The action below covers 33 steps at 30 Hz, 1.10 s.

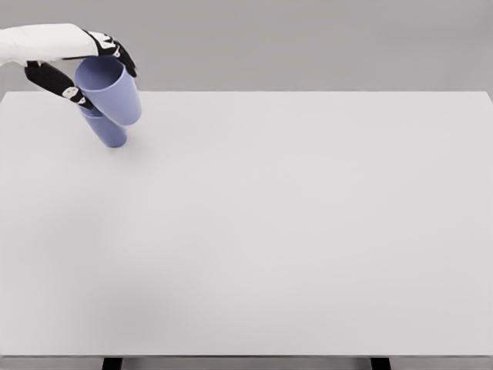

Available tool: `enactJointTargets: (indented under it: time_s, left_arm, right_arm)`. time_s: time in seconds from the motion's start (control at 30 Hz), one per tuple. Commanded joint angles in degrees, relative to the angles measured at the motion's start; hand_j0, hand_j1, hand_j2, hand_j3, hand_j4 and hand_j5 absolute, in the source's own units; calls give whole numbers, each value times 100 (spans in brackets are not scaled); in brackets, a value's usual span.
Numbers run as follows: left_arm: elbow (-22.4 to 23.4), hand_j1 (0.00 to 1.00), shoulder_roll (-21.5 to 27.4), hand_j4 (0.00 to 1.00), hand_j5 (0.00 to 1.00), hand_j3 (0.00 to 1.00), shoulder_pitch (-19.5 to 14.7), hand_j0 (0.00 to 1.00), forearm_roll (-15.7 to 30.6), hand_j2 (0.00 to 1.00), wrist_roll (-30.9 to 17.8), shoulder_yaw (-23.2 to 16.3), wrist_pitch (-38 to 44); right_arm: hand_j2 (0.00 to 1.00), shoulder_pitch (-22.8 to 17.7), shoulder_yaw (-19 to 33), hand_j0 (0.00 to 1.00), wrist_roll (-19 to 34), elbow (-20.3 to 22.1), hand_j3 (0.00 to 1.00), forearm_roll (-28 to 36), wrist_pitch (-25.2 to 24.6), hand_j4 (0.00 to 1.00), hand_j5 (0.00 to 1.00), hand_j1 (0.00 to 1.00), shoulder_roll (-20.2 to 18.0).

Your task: Place the right cup on the left cup with left arm

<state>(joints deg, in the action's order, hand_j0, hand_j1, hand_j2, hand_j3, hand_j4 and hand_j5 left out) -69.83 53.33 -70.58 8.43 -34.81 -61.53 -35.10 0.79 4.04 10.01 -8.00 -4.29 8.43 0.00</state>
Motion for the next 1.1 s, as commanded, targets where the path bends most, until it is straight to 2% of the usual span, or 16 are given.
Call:
enactJointTargets:
  time_s: [0.0, 0.4, 0.67, 1.07]
  left_arm:
    - [268, 57, 19, 57, 57, 57, 0, 57, 27, 57, -19, -25, 10]
    - [1174, 59, -60, 59, 59, 59, -228, 59, -52, 59, -19, -122, 10]
    - [1930, 59, -587, 59, 59, 59, -228, 59, -175, 59, -19, -131, 10]
    - [1982, 59, -605, 59, 59, 59, -246, 59, -184, 59, -19, -131, 10]
  right_arm:
    - [100, 0, 0, 100, 1, 0, 100, -1, 1, 100, 100, 100, 0]
    - [100, 0, 0, 100, 1, 0, 100, -1, 1, 100, 100, 100, 0]
    - [100, 0, 0, 100, 1, 0, 100, -1, 1, 100, 100, 100, 0]
    - [100, 0, 0, 100, 1, 0, 100, -1, 1, 100, 100, 100, 0]
